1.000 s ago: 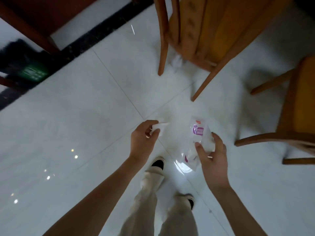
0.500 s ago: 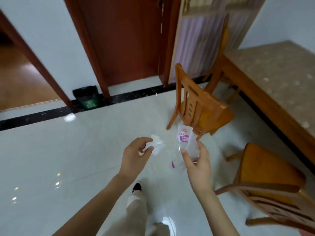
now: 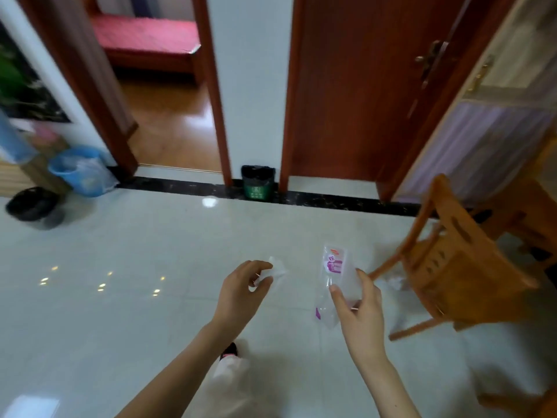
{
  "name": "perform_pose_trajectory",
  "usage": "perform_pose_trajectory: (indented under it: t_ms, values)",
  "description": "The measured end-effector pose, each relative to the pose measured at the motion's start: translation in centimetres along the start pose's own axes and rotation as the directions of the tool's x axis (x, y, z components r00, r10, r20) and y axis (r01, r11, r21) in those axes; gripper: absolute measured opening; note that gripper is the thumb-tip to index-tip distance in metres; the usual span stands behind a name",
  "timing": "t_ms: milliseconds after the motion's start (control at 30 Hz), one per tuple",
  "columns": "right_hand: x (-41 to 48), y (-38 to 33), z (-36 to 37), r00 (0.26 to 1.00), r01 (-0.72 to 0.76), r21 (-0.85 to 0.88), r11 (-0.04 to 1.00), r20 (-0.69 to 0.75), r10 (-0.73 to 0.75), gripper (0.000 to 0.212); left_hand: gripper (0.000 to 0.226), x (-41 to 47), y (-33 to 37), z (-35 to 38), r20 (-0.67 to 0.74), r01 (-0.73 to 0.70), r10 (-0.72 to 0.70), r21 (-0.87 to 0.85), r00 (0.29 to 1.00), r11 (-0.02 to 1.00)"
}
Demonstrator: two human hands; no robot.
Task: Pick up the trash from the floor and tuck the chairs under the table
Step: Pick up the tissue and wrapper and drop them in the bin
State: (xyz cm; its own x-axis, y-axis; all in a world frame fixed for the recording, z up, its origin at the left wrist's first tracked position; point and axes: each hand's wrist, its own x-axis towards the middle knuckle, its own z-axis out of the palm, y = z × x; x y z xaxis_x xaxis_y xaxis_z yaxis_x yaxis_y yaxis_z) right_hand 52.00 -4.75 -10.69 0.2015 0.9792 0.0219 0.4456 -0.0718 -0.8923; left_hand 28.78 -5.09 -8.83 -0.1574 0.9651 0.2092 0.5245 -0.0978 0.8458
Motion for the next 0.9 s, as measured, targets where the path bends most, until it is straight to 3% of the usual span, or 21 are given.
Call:
perform_pose_trajectory:
  t_ms: [300,533,900]
  values:
    - [9.4,-6.9,16.9,0.985,0.013,0.014,1.0,0.173,-0.015,0.055,0.03,10.1,-10.7,-10.2,-0.13,0.103,-0.094,0.065,0.987,0.993]
    - [17.9,-12.1,24.3,0.985,0.04,-0.01,0.999,0.169,-0.038,0.059,0.028,21.8,-15.1,-17.5,-0.225,0.12,-0.093,0.11,0.97,0.987]
    - [35.2,-9.9,28.7,0.992,-0.071,-0.063,0.995,0.097,0.077,0.06,0.028,38.3,-20.2,-11.9,-0.105,0.209,-0.201,0.064,0.974,0.976]
